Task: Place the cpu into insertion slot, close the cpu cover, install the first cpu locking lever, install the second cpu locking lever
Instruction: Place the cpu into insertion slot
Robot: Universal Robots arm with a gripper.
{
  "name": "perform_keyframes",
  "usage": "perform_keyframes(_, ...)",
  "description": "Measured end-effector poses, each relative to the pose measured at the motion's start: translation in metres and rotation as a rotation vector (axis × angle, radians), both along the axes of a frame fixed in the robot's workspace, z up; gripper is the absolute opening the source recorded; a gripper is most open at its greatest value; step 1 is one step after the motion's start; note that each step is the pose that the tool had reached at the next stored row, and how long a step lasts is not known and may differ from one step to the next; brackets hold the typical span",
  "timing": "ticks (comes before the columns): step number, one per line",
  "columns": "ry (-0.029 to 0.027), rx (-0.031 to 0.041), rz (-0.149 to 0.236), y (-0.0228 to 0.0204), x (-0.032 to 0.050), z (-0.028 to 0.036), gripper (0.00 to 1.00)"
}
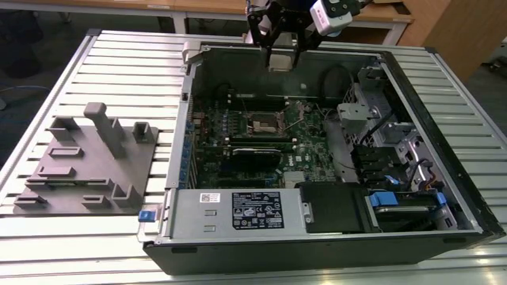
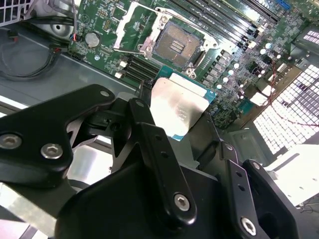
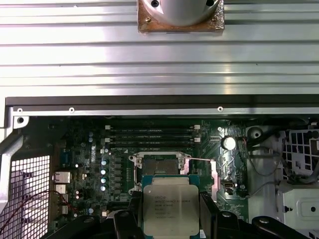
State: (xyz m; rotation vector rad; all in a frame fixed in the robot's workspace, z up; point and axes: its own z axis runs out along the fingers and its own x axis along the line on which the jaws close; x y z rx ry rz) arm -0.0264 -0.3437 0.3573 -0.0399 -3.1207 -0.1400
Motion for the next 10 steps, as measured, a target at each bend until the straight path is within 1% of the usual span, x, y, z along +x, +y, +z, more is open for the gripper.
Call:
perform_keyframes(4, 0.0000, 0.0001, 0.000, 0.0000, 0.0000, -0.0003, 0.54)
perform_keyframes(10, 0.0000, 0.0000, 0.000, 0.0000, 0.0000, -0.0030, 0.54)
